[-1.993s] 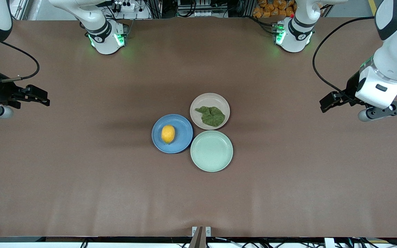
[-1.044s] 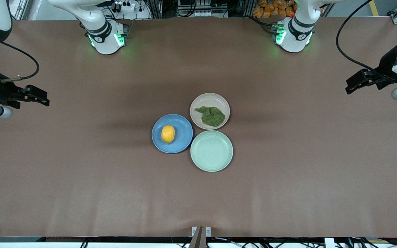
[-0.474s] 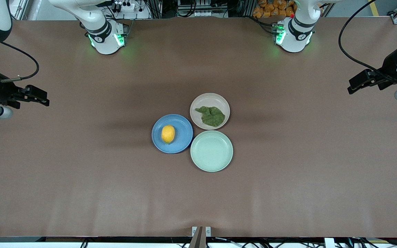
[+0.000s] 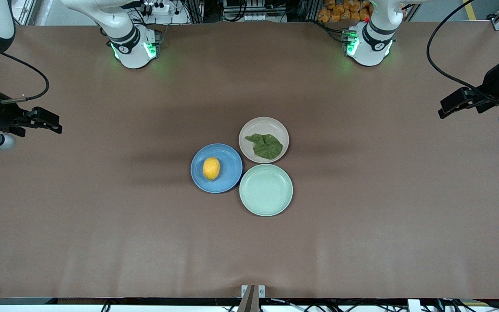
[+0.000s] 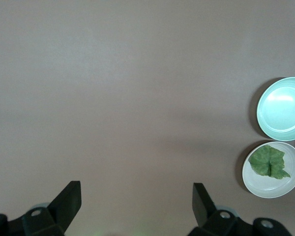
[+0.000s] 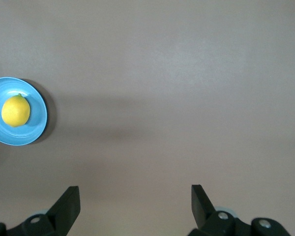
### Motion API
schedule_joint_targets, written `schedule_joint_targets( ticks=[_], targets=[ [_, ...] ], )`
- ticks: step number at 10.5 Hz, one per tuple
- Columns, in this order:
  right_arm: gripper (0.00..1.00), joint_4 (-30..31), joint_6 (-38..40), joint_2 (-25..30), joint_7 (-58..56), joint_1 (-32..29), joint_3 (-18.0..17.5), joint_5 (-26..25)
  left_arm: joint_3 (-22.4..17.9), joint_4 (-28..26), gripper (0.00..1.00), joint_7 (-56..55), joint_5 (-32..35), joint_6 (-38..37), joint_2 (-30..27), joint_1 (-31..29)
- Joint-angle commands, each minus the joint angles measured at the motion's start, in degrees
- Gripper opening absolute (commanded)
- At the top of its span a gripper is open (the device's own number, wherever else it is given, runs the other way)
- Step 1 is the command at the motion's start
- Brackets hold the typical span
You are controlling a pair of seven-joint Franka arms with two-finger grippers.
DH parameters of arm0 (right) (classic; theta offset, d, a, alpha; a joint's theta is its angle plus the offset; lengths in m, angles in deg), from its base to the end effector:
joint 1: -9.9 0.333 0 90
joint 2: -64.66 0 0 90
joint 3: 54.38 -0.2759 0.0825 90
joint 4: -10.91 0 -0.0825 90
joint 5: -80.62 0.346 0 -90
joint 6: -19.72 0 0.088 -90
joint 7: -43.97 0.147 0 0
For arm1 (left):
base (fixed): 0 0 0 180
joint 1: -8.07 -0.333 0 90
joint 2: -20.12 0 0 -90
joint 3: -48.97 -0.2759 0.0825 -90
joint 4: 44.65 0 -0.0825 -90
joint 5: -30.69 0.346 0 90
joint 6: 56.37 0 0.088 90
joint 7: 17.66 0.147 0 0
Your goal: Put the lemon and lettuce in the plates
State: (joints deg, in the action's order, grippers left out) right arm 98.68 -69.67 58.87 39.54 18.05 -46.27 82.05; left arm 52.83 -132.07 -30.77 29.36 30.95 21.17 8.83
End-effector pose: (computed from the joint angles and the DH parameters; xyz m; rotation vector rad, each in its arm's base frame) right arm 0.5373 0.0069 0.5075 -3.1238 -0.1212 0.1115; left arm 0.5143 -0.0448 0.5504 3.1119 0.2296 -0.0368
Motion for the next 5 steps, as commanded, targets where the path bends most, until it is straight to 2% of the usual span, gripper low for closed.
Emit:
schedule_joint_targets(
  ticks=[1, 5],
  targets=[
    [1.00, 1.35, -0.62, 1.40, -0.59, -0.95, -0.81, -0.38, 0.97, -1.61, 1.00, 1.42, -1.31, -0.58, -1.31, -1.11],
    [1.00, 1.44, -0.79, 1.40, -0.59, -0.95, -0.81, -0.38, 1.06, -1.96, 1.00, 1.42, -1.22, -0.31, -1.40, -0.93]
  ],
)
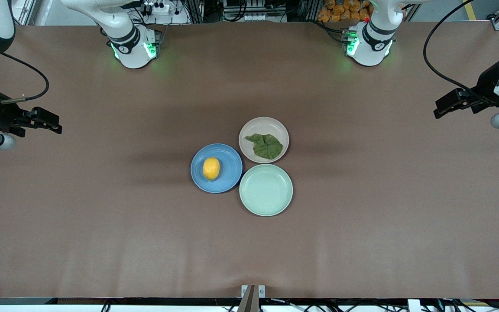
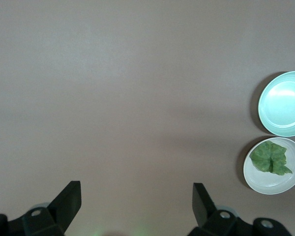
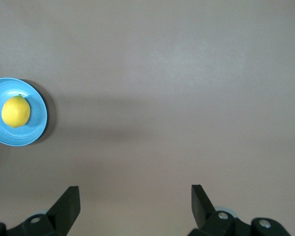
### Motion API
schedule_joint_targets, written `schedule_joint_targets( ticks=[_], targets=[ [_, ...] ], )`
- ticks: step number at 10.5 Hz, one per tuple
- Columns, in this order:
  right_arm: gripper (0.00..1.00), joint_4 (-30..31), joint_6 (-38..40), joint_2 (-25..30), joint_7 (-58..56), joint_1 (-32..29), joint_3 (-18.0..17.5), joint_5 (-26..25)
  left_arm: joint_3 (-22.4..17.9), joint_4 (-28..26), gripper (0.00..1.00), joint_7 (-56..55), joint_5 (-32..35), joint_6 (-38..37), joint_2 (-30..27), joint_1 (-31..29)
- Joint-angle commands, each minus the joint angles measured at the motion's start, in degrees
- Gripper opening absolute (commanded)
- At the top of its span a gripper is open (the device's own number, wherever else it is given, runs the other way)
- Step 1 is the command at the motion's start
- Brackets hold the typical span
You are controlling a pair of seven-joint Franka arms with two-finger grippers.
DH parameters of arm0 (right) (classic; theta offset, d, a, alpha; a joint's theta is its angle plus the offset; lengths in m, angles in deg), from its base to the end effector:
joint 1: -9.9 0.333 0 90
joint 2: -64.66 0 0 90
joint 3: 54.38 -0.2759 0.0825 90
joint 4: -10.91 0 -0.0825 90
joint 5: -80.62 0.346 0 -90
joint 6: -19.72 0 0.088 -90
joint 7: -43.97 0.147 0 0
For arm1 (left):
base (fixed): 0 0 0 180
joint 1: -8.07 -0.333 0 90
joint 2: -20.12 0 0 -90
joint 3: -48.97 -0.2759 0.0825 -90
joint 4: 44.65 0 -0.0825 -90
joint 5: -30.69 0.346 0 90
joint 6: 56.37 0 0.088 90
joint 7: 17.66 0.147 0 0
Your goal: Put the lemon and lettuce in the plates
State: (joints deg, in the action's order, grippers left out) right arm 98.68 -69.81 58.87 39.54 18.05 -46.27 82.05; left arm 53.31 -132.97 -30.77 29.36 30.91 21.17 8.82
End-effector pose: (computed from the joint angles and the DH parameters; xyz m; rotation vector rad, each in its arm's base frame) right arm 0.5376 0.0069 0.5077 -3.1240 -0.1212 0.1077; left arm 0.5129 -0.0489 0.5436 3.1149 0.2173 -0.0622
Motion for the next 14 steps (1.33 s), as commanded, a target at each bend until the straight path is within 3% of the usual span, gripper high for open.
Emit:
schedule_joint_targets(
  ticks=[1, 7, 14],
  targets=[
    [1.00, 1.35, -0.65, 1.40, -0.59, -0.94, -0.81, -0.37, 0.58, -0.97, 1.00, 1.42, -0.96, -0.27, -1.40, -0.93],
    [1.00, 5.11, 0.58, 5.08, -0.50, -0.15, -0.81, -0.46, 1.37, -0.36, 1.00, 1.68, 1.86, -0.01, -1.49, -0.93],
    [1.00, 4.69, 0.58, 5.36, -0.32, -0.15, -2.57, -0.55, 1.37, 0.52, 1.00, 3.27, 2.03, -0.10, -1.23, -1.02]
  ],
)
